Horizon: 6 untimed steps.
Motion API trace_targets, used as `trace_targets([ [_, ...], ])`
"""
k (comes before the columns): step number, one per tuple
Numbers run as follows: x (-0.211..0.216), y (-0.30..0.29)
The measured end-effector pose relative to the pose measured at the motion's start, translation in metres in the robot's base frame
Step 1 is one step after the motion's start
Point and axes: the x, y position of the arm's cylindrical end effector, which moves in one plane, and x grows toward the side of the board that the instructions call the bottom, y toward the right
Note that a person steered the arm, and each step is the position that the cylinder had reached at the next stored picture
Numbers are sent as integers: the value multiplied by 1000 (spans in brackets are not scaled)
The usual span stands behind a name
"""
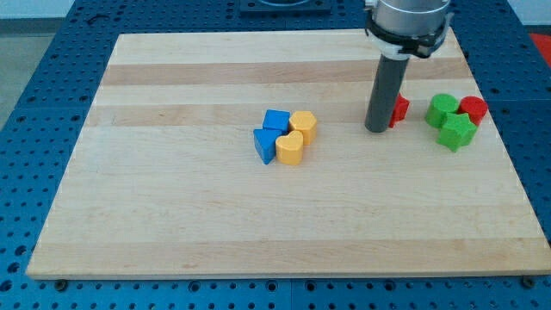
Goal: Move the red star a bit up
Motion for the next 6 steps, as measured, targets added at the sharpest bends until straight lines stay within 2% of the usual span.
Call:
trace_targets([
  [1,14,-1],
  [3,13,17],
  [5,-21,18],
  [6,-23,16],
])
